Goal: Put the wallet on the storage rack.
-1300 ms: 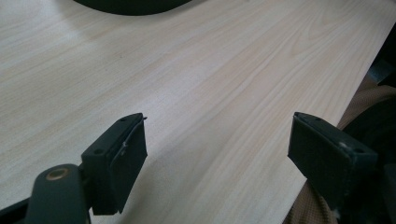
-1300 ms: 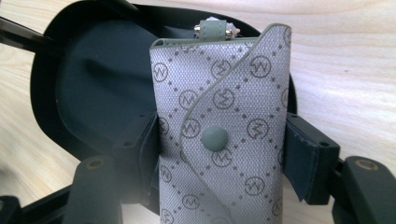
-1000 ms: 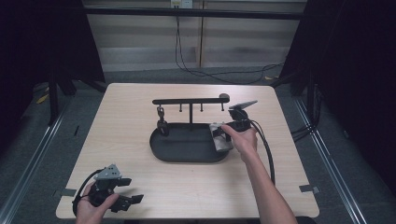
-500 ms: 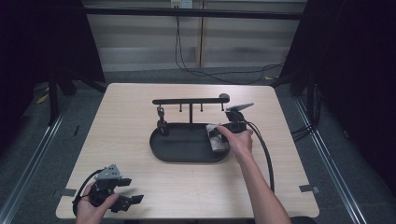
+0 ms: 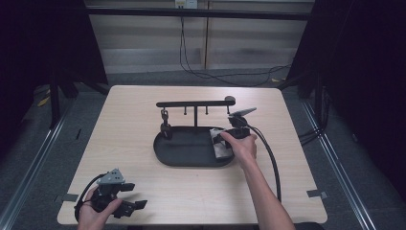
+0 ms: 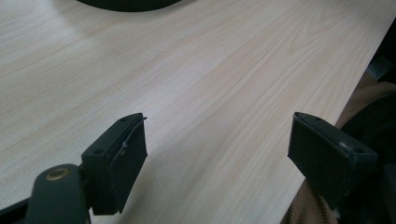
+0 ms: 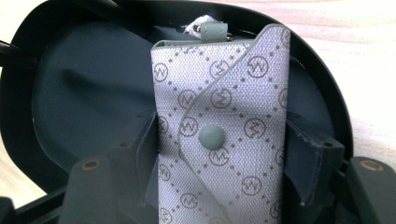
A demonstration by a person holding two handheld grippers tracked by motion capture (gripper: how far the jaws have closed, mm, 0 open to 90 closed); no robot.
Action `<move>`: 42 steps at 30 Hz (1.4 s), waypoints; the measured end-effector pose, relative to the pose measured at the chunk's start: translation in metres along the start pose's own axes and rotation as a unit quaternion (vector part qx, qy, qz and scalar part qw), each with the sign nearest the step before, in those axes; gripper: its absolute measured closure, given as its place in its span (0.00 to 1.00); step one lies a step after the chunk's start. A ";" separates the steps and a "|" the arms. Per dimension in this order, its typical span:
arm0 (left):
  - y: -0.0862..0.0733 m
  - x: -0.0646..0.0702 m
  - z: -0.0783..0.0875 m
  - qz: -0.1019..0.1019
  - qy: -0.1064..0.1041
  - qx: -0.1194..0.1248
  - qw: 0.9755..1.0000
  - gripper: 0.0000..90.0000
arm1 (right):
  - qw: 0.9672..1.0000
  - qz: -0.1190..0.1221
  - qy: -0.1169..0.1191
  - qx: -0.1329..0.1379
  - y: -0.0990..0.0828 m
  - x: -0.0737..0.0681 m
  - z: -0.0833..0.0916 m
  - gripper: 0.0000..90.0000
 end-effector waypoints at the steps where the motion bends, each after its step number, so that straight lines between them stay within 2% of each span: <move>1: 0.000 0.000 0.000 0.000 0.000 0.000 1.000 0.21 | 1.000 0.001 0.000 0.000 0.000 -0.001 0.000 0.35; 15: 0.000 -0.002 0.001 0.005 -0.001 0.005 1.000 0.21 | 1.000 0.021 0.003 0.023 0.001 -0.001 0.013 0.36; 20: 0.000 -0.002 0.001 0.006 -0.002 0.009 1.000 0.21 | 0.998 0.043 0.003 0.037 -0.002 -0.001 0.023 0.33; 25: 0.000 -0.003 0.001 0.018 0.000 0.023 1.000 0.21 | 0.997 0.056 0.011 0.050 -0.005 -0.002 0.033 0.33; 26: 0.000 -0.003 0.002 0.019 0.000 0.022 1.000 0.21 | 0.996 0.062 0.015 0.060 -0.007 0.000 0.036 0.32; 28: 0.000 -0.003 0.002 0.022 0.003 0.025 0.999 0.21 | 0.996 0.063 0.013 0.060 -0.011 0.004 0.038 0.30; 30: 0.000 -0.004 0.002 0.025 -0.001 0.029 0.999 0.21 | 0.995 0.070 0.007 0.071 -0.015 0.007 0.041 0.29; 32: 0.000 -0.005 0.002 0.028 0.001 0.030 0.999 0.23 | 0.993 0.078 0.011 0.085 -0.020 0.009 0.046 0.29; 34: 0.000 -0.005 0.001 0.040 0.001 0.033 0.999 0.23 | 0.992 0.086 0.007 0.088 -0.025 0.012 0.050 0.26; 37: -0.001 -0.006 0.002 0.047 0.004 0.032 0.998 0.23 | 0.991 0.093 0.006 0.101 -0.032 0.017 0.056 0.26; 39: -0.001 -0.007 0.001 0.045 0.008 0.025 0.999 0.23 | 0.990 0.095 -0.001 0.102 -0.037 0.020 0.058 0.23; 42: -0.001 -0.007 0.001 0.042 0.012 0.020 0.999 0.23 | 0.989 0.101 0.006 0.105 -0.046 0.021 0.060 0.24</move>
Point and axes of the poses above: each handheld gripper's, and its own axes: z roughly backward along the jaws, y roughly out of its top, x roughly to its right, the point moved 3 cm from there along -z, roughly forward along the jaws, and after that the axes turned 6 degrees about -z, right-handed, at the moved point
